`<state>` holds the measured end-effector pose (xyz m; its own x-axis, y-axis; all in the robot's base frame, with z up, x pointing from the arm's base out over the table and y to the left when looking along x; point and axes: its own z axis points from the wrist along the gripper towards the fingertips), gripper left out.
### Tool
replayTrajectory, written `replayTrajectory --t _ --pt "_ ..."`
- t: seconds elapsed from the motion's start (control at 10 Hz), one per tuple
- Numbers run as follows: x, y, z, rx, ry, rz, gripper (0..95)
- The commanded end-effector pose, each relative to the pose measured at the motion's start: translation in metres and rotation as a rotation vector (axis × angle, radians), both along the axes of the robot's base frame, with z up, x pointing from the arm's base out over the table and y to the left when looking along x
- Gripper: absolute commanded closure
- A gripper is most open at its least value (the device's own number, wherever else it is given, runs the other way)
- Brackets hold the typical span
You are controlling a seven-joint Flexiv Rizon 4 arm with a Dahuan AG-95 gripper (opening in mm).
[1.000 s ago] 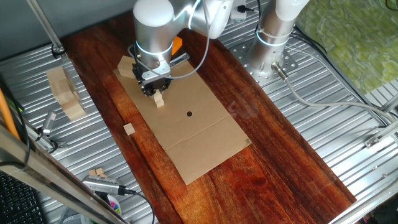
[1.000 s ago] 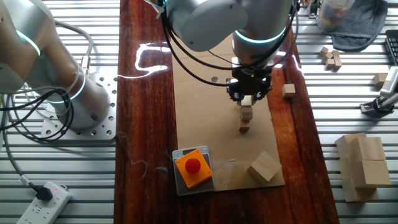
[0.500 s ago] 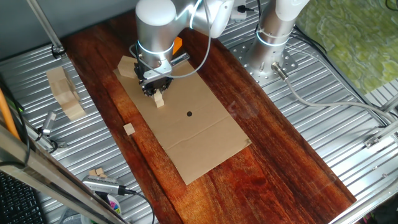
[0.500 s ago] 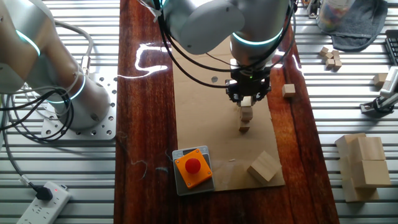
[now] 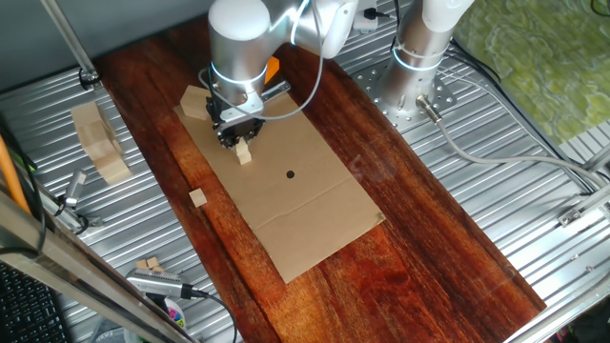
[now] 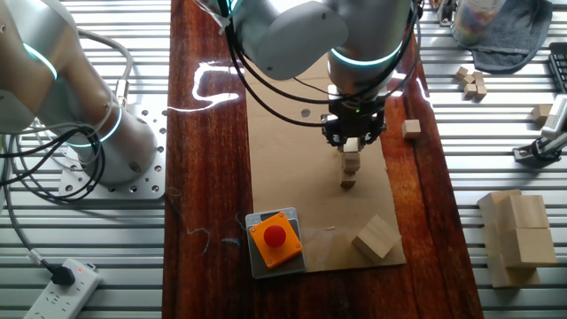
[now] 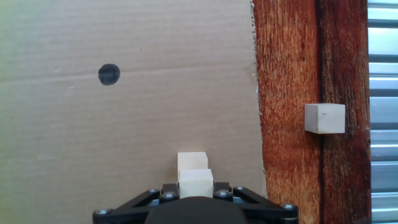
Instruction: Stack the blocks into a pyramid shape
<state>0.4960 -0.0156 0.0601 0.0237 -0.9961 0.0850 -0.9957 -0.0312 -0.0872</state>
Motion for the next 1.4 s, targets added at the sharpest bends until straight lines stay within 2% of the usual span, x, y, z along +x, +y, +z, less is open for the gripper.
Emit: replayTrajectory --t 0.1,0.7,0.8,1.4 --pt "-0.0007 -0.0004 -0.0007 0.000 -0.001 0.002 95.0" --pt "-0.0011 -0.0006 -0.0011 -0.010 -0.005 0.026 95.0" --pt "-0.0011 -0.0006 -0.0011 -0.011 -0.007 0.029 76.0" --pt "-0.0011 -0.0007 -0.0011 -0.013 -0.013 0.033 76.0"
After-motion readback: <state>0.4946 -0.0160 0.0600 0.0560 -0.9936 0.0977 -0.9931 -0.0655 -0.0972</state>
